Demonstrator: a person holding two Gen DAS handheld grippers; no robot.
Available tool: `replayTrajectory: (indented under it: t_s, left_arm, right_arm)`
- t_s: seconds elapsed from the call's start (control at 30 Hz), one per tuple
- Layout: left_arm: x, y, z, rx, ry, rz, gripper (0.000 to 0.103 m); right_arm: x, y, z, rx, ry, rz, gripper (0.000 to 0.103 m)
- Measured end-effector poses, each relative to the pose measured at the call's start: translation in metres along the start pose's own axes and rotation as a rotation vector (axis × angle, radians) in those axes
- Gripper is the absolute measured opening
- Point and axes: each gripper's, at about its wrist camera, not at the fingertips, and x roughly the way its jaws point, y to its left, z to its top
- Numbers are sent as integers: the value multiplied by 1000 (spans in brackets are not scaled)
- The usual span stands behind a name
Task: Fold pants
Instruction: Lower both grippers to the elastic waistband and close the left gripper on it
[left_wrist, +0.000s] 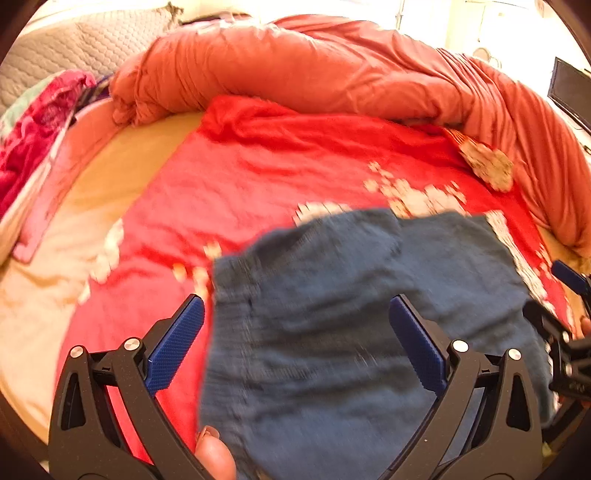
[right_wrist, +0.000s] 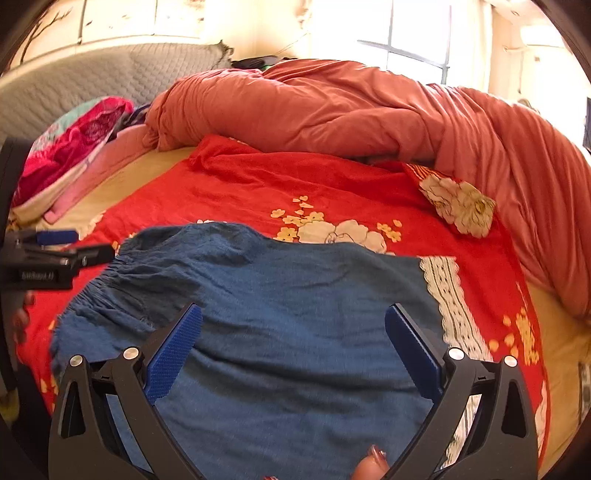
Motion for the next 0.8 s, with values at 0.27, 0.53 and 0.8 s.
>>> replayTrajectory:
  t_s: [0.27, 0.53, 0.8]
  left_arm:
    - [53, 38, 8, -40, 36, -6, 94]
    - [84, 52, 11, -30, 88, -27, 83]
    - [100, 61, 17, -21, 93, -113, 60]
  right_arm:
    - [47, -5, 17, 7, 64, 69, 99]
    - [98, 0, 43, 15, 151, 182, 99]
    - [147, 10, 76, -44, 205, 226, 99]
